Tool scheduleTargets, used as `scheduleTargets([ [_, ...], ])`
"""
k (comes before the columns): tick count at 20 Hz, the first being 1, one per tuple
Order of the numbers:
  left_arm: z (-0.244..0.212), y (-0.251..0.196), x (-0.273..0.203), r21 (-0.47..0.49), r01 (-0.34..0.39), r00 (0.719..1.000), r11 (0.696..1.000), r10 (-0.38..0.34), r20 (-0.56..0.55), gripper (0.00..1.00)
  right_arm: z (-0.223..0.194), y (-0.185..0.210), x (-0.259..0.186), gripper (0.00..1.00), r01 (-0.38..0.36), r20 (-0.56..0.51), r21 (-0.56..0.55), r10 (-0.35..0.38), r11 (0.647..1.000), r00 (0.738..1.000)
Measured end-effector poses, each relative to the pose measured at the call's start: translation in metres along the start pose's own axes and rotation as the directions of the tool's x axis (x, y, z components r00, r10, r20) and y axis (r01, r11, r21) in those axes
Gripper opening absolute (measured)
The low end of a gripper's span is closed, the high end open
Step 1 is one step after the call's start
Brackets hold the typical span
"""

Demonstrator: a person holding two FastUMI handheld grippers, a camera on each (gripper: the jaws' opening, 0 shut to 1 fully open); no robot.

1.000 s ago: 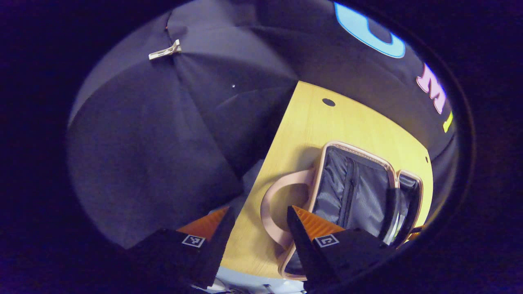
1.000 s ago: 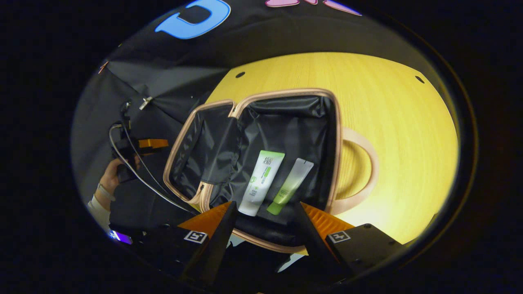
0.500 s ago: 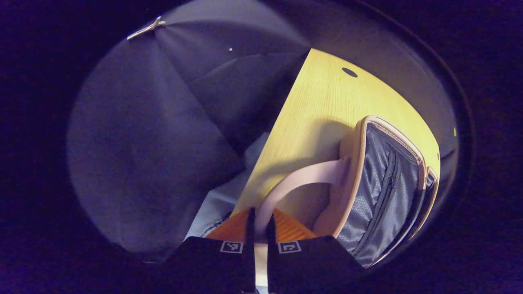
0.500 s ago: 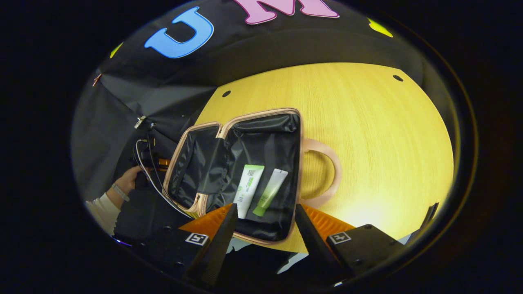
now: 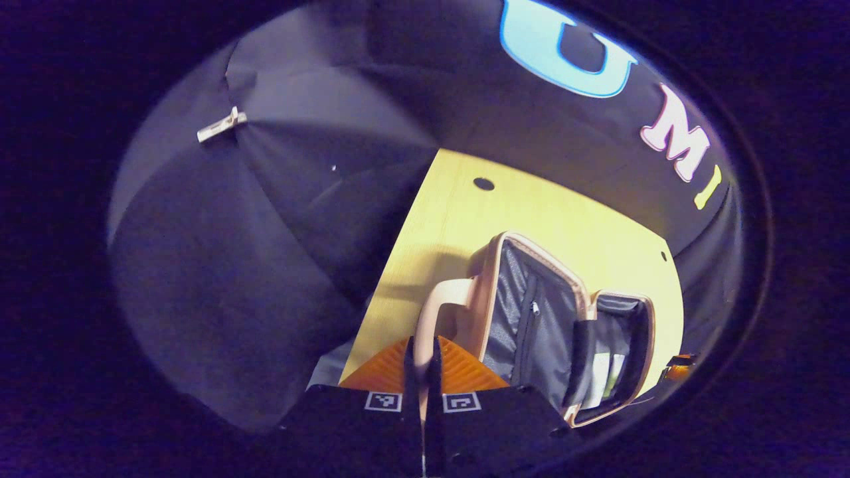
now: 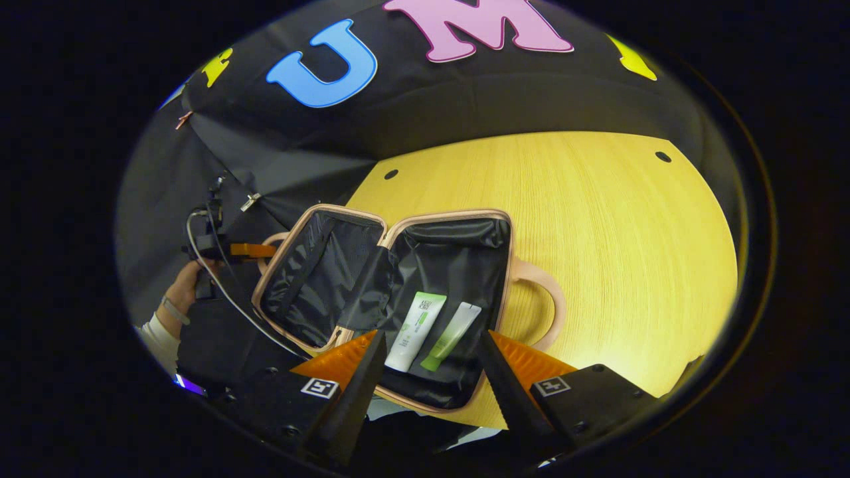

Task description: First open the suitcase, pack the skin care products into it, and then close the suitcase.

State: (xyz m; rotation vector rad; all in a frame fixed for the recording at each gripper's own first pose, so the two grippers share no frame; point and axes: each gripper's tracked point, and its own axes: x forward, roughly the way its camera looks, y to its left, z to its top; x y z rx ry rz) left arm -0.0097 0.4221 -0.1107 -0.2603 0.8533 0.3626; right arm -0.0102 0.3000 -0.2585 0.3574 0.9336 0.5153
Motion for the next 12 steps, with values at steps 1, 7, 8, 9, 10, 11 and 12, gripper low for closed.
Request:
scheduleTargets([
  [1,0.016,-0.021,-0.025,0.033,0.022,0.999,0.999,-0.023,0.048,0.08,0.002,-0.002,-0.003,0.90,-0.009,0.005,-0.005,0.010,1.000,1.000],
  [7,0.042,-0.205,-0.114,0.176,0.243,0.942,0.954,-0.276,0.193,0.07,0.032,-0.042,-0.048,0.90,-0.026,0.108,-0.026,0.029,0.999,0.994],
  [8,0.035,-0.240,-0.118,0.189,0.276,0.934,0.943,-0.309,0.179,0.07,0.033,-0.053,-0.059,0.90,-0.020,0.117,-0.025,0.022,0.999,0.993],
  [9,0.021,-0.278,-0.116,0.187,0.307,0.930,0.933,-0.336,0.150,0.07,0.032,-0.065,-0.072,0.90,-0.013,0.116,-0.023,0.016,1.000,0.993],
  [10,0.003,-0.317,-0.109,0.198,0.348,0.922,0.917,-0.373,0.108,0.07,0.031,-0.078,-0.082,0.90,-0.008,0.120,-0.020,0.011,1.000,0.993],
  [11,-0.014,-0.354,-0.100,0.227,0.385,0.909,0.895,-0.410,0.077,0.07,0.028,-0.091,-0.088,0.90,0.000,0.122,-0.013,0.002,1.000,0.993],
  [12,-0.035,-0.390,-0.091,0.238,0.414,0.899,0.878,-0.436,0.043,0.08,0.022,-0.104,-0.094,0.90,0.006,0.109,-0.001,-0.006,1.000,0.994],
])
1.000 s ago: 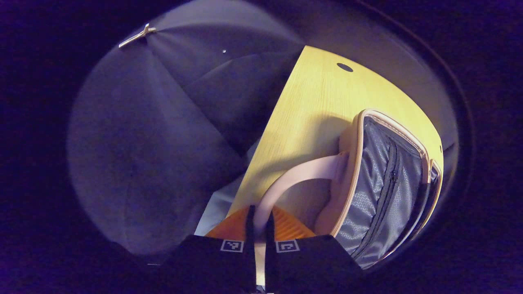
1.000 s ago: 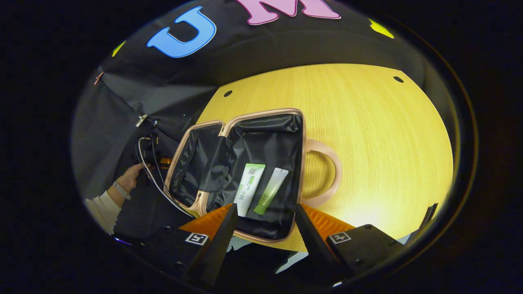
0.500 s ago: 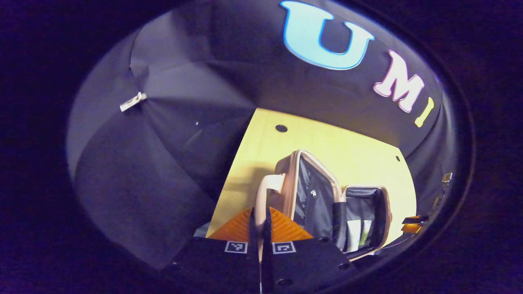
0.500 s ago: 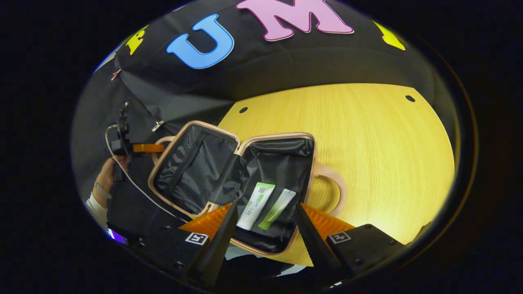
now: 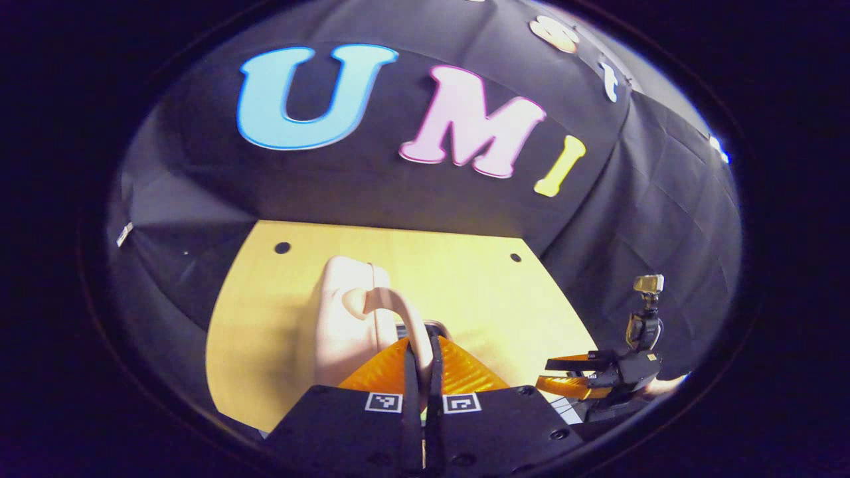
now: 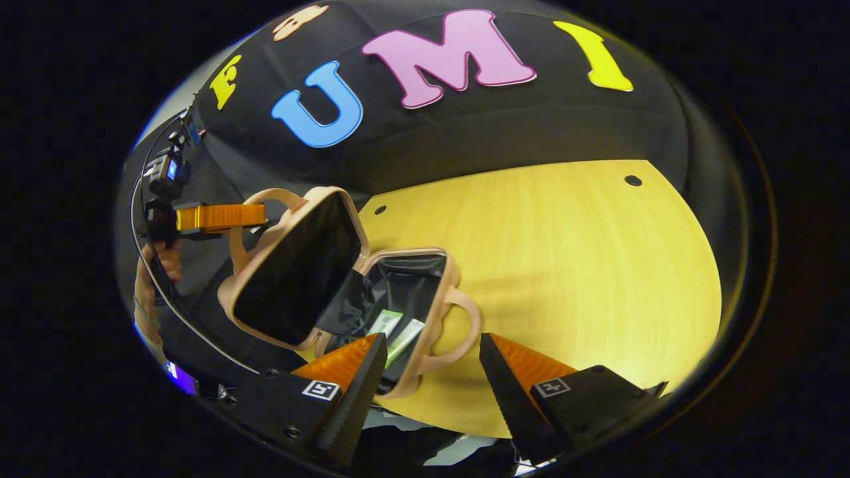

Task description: First open the suitcase, pack the skin care products into it, and then close the suitcase.

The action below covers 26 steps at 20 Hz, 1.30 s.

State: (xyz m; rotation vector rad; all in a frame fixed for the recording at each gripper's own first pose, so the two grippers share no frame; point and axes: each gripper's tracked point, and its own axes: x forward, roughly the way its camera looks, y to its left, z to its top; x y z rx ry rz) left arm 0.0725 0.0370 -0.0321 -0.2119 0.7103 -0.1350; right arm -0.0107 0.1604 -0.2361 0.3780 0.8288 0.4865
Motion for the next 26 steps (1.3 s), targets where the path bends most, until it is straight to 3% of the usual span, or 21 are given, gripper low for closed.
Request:
scheduleTargets([
  [2,-0.032,-0.036,0.050,0.008,0.027,0.996,1.000,-0.027,-0.089,0.08,-0.007,-0.022,-0.018,0.90,0.009,-0.011,0.035,-0.008,0.999,1.000],
  [4,-0.078,-0.045,0.106,0.038,-0.015,0.983,0.999,0.022,-0.184,0.08,-0.011,-0.043,-0.035,0.90,0.032,-0.013,0.046,-0.031,0.998,0.999],
  [7,-0.137,-0.038,0.155,0.009,-0.076,0.935,0.997,0.075,-0.346,0.08,-0.020,-0.075,-0.062,0.89,0.055,0.005,0.043,-0.056,0.998,0.998],
  [9,-0.147,-0.034,0.172,0.038,-0.110,0.929,0.993,0.116,-0.350,0.10,-0.029,-0.093,-0.073,0.89,0.063,-0.008,0.039,-0.063,0.997,0.998],
  [11,-0.148,-0.020,0.174,0.113,-0.184,0.916,0.976,0.212,-0.341,0.13,-0.036,-0.110,-0.083,0.90,0.062,-0.017,0.015,-0.062,0.998,0.998],
  [13,-0.148,-0.025,0.154,0.114,-0.258,0.891,0.959,0.282,-0.355,0.28,-0.032,-0.130,-0.086,0.90,0.091,0.001,-0.047,-0.091,0.995,0.996],
  [16,-0.084,-0.039,0.110,0.168,-0.356,0.917,0.919,0.378,-0.129,0.92,-0.007,-0.137,-0.094,0.92,0.107,0.058,-0.103,-0.102,0.989,0.993],
  [18,-0.023,-0.059,0.069,0.184,-0.402,0.915,0.897,0.390,0.101,0.92,0.029,-0.127,-0.109,0.97,0.132,0.161,-0.174,-0.104,0.976,0.981],
  [21,0.048,-0.101,-0.003,0.123,-0.428,0.860,0.895,0.362,0.358,0.92,0.102,-0.094,-0.144,0.97,0.194,0.359,-0.262,-0.091,0.945,0.929],
  [24,0.094,-0.127,-0.070,0.079,-0.392,0.800,0.917,0.297,0.521,0.93,0.175,-0.049,-0.195,0.97,0.277,0.579,-0.242,-0.091,0.930,0.810],
  [26,0.108,-0.132,-0.107,0.073,-0.396,0.754,0.915,0.279,0.594,0.93,0.201,-0.022,-0.223,0.96,0.321,0.669,-0.224,-0.094,0.920,0.737],
])
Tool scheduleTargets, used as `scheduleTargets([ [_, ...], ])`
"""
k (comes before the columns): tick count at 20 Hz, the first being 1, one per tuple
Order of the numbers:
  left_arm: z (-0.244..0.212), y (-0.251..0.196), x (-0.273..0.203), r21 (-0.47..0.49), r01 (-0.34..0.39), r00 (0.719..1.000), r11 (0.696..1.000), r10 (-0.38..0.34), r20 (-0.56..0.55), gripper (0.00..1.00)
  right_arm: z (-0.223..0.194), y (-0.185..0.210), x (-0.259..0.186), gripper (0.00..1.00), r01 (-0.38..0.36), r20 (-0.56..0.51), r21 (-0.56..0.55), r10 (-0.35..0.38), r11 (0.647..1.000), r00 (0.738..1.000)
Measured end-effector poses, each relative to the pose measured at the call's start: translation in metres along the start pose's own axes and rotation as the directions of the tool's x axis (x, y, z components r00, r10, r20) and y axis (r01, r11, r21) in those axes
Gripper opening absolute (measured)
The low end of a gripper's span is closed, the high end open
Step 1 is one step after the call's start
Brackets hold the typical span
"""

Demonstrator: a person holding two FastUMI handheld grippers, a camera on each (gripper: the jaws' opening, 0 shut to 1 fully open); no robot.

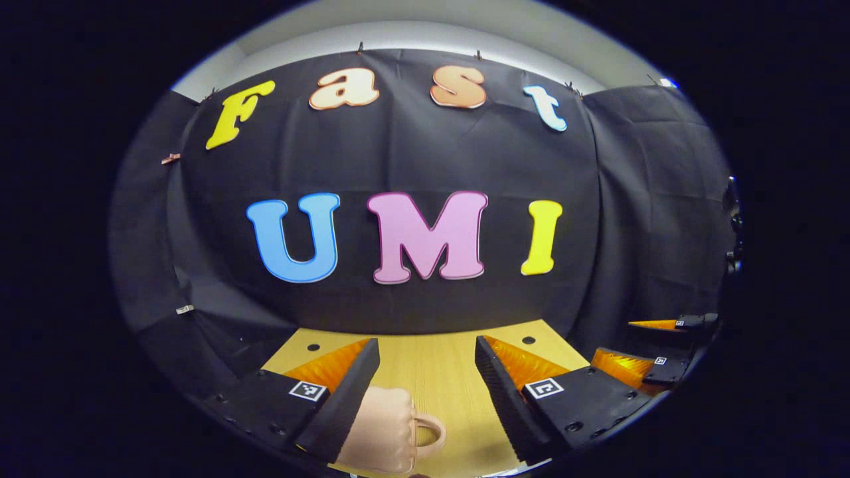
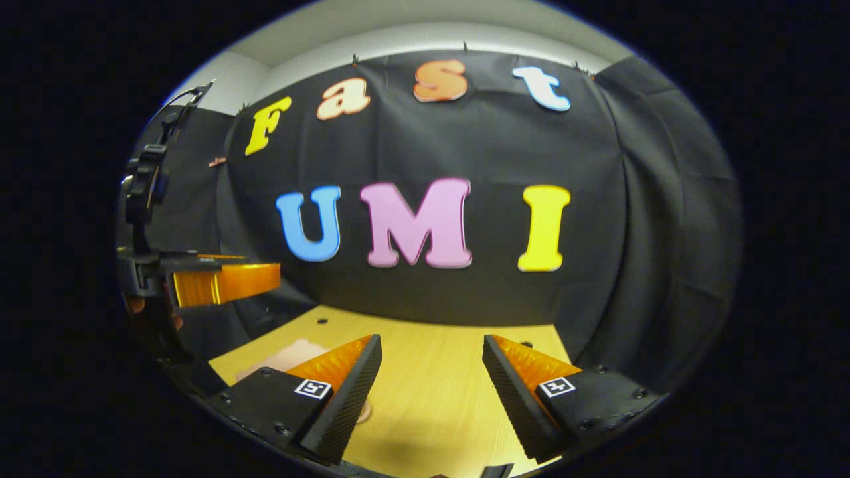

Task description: First open the suitcase, pack the skin care products into it, and then close the suitcase.

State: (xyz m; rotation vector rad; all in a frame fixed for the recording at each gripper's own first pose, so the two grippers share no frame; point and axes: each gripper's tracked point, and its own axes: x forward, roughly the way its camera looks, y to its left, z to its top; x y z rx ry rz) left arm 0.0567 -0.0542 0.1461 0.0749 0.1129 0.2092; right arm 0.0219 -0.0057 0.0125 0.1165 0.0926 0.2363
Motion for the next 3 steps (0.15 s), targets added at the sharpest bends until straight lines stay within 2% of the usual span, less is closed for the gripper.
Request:
scheduleTargets([
  [2,0.017,0.014,-0.023,0.024,-0.047,0.996,0.999,0.046,0.071,0.93,0.020,0.014,-0.007,0.96,0.026,0.065,-0.001,-0.026,1.000,0.998],
  [3,0.020,0.023,-0.035,0.024,-0.085,0.993,0.996,0.082,0.084,0.93,0.023,0.024,-0.011,1.00,0.024,0.073,0.006,-0.024,1.000,0.997],
])
